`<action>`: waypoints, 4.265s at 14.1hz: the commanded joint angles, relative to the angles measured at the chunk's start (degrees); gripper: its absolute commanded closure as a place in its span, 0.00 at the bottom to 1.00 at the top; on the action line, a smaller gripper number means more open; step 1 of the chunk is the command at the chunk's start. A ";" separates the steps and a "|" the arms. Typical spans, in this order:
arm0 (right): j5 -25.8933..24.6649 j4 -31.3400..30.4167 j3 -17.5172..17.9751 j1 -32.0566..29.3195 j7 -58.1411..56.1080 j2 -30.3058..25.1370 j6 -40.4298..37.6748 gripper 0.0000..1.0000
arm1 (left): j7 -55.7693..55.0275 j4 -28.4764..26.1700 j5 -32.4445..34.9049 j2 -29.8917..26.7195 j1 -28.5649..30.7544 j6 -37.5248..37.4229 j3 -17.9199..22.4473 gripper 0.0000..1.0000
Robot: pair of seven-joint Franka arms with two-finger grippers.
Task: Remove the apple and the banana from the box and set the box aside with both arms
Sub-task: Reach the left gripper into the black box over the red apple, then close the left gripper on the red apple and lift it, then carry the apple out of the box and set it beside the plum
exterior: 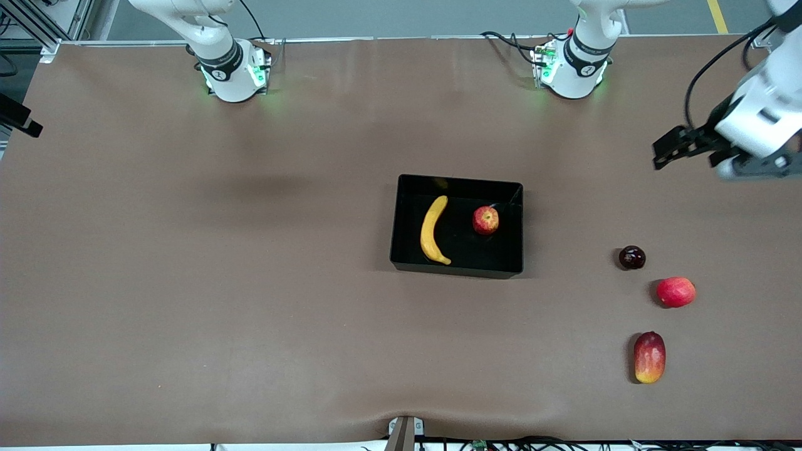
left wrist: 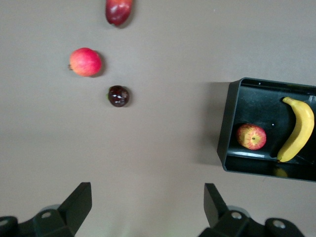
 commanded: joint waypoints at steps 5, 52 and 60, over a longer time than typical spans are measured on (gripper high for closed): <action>-0.45 1.42 -0.32 -0.39 -0.03 2.38 0.56 0.00 | -17.48 -8.05 0.08 9.05 -0.87 20.14 -9.63 0.00; 0.96 3.18 -0.15 2.43 0.59 6.16 2.23 0.00 | -16.20 0.56 22.57 39.47 5.80 32.02 -9.38 1.00; 0.96 3.61 -0.15 2.25 0.59 6.16 2.23 0.00 | -16.99 0.56 23.90 36.33 5.37 29.15 -10.25 0.00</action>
